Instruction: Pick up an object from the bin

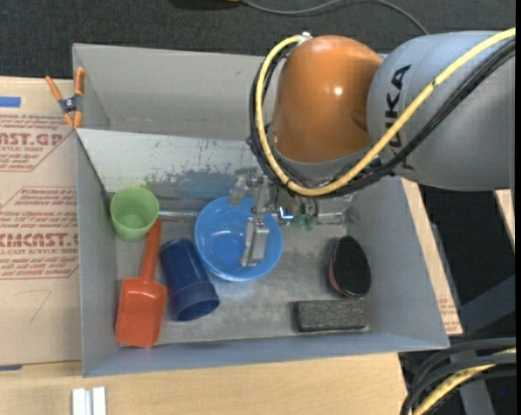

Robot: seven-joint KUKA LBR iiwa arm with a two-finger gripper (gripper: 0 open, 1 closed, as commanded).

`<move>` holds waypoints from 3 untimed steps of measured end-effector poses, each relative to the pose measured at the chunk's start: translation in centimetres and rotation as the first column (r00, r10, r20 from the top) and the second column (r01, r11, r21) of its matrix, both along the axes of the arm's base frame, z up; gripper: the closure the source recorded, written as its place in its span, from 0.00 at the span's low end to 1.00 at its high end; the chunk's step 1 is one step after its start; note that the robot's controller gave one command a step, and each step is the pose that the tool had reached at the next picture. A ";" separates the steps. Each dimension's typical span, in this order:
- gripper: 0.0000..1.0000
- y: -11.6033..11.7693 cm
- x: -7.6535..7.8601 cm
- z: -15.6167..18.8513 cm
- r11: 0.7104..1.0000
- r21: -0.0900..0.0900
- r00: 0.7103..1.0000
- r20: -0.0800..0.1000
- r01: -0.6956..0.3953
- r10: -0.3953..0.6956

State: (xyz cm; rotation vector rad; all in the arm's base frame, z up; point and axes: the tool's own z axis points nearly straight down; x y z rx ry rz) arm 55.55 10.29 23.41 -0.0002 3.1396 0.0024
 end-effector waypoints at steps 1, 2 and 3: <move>0.00 -4.0 -4.9 -13.6 0.994 0.000 0.994 0.002 -0.106 0.106; 0.00 -6.6 -3.4 -9.4 0.918 -0.002 0.918 0.007 -0.397 0.397; 0.00 -4.2 -5.4 -15.8 0.991 0.002 0.991 -0.009 -0.134 0.134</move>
Offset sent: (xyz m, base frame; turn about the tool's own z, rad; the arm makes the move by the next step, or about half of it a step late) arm -0.0297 -0.0712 -0.0818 -0.4241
